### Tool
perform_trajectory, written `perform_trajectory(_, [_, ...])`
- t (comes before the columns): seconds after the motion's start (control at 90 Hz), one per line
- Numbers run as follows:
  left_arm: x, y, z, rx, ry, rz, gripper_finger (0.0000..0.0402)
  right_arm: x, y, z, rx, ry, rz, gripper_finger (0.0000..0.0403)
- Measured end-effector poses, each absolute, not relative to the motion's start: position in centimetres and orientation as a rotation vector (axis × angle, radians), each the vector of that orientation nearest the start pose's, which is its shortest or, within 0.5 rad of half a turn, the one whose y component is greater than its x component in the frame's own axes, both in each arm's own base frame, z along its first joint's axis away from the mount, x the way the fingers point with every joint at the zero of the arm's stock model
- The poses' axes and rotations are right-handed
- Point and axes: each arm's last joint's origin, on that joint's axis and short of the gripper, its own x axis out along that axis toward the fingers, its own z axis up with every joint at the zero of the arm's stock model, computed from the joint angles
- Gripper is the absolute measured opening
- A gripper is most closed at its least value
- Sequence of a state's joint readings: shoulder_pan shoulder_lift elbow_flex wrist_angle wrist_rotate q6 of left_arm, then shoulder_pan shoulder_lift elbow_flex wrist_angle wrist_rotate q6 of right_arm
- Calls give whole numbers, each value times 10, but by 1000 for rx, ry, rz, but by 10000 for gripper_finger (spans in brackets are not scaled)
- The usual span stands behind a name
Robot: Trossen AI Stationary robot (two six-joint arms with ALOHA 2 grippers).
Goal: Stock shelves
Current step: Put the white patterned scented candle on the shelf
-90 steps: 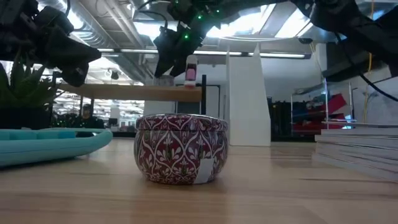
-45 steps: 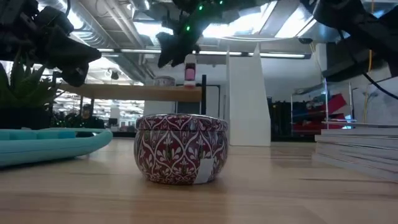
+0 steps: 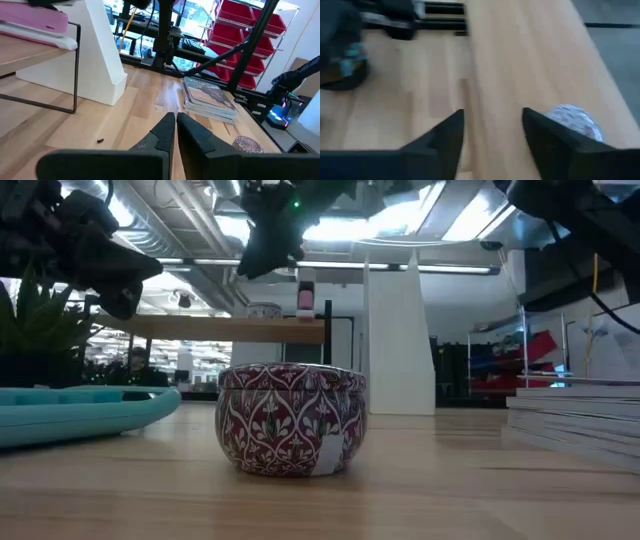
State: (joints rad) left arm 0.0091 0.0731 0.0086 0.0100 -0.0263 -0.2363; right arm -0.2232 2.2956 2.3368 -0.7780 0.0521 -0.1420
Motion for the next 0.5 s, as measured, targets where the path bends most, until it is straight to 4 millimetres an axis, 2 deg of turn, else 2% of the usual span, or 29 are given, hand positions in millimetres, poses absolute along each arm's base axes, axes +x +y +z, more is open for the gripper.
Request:
perform_trajectory(0.211, [102,2,162,-236,49,42,4,501,-123,285,-22,791,-227,14])
perform_trajectory(0.5, [102,2,162,-235,50,42,4,505,-128,276,-50,800,-382,10])
